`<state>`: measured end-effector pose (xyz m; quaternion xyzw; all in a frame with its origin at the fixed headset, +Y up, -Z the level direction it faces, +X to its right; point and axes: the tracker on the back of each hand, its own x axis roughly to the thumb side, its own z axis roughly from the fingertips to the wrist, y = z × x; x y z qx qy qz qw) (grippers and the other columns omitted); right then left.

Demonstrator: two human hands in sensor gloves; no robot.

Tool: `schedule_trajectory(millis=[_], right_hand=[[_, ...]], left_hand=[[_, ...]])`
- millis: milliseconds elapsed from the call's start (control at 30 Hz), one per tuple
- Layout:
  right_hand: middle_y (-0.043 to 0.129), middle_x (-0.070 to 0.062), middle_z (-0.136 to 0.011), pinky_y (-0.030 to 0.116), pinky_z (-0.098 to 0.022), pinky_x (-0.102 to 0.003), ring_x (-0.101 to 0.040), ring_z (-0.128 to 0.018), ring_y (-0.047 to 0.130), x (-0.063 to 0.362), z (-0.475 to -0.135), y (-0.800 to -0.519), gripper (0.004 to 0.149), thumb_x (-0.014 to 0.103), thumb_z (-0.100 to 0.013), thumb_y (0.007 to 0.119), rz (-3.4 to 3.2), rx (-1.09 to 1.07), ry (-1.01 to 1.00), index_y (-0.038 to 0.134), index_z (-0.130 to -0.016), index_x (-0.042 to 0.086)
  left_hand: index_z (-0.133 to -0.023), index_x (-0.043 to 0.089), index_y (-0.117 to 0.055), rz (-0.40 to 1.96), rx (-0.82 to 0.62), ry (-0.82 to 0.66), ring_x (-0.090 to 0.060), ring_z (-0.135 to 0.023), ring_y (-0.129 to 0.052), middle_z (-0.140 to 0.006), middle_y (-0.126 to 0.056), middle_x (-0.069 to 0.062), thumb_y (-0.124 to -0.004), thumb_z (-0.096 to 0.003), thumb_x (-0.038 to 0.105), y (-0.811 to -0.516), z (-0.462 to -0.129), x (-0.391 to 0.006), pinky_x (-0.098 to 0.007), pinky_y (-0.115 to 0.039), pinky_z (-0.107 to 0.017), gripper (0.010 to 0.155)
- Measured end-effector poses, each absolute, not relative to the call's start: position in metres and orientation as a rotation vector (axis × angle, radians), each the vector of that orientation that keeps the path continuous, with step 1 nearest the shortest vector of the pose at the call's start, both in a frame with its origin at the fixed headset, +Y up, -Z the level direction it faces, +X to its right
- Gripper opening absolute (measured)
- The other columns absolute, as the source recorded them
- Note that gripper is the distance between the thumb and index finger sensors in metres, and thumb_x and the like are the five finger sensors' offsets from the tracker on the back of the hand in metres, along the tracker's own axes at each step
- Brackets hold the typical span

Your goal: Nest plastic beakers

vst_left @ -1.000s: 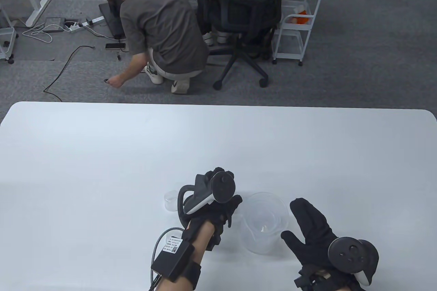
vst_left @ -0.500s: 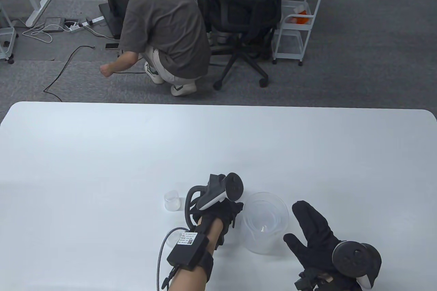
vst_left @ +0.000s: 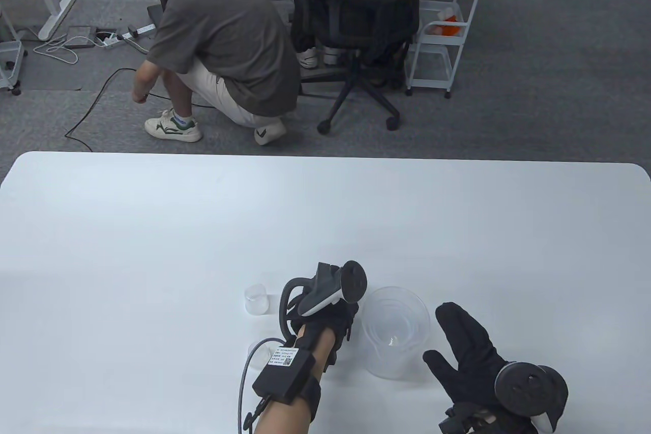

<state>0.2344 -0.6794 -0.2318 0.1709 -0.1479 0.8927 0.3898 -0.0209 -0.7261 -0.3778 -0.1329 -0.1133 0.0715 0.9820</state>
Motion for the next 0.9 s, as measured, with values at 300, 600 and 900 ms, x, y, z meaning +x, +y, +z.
schedule_trajectory(millis=[300,600,900], right_hand=[[0.053,-0.02,-0.112,0.055,-0.066,-0.061,-0.049,-0.099,0.056,0.234,-0.231,-0.68,0.075,0.057,-0.048,0.073,2.271,0.437,-0.375,0.048,-0.103,0.012],[0.053,-0.02,-0.112,0.055,-0.066,-0.061,-0.049,-0.099,0.056,0.233,-0.232,-0.68,0.075,0.057,-0.048,0.073,2.272,0.437,-0.371,0.048,-0.103,0.012],[0.053,-0.02,-0.112,0.055,-0.066,-0.061,-0.049,-0.099,0.056,0.232,-0.232,-0.681,0.075,0.057,-0.048,0.073,2.273,0.436,-0.368,0.048,-0.103,0.012]], left_hand=[[-0.104,0.017,-0.051,0.188,-0.161,-0.244,-0.045,-0.098,-0.066,-0.11,-0.05,-0.016,-0.08,-0.0441,0.042,-0.685,-0.368,-0.041,-0.053,-0.064,-0.069,0.071],[-0.104,0.017,-0.051,0.22,-0.03,-0.331,-0.045,-0.099,-0.065,-0.11,-0.049,-0.015,-0.079,-0.0445,0.041,-0.624,-0.345,-0.049,-0.053,-0.063,-0.07,0.07],[-0.105,0.018,-0.051,0.248,0.044,-0.447,-0.044,-0.1,-0.065,-0.111,-0.049,-0.015,-0.079,-0.045,0.042,-0.59,-0.32,-0.033,-0.053,-0.062,-0.071,0.07]])
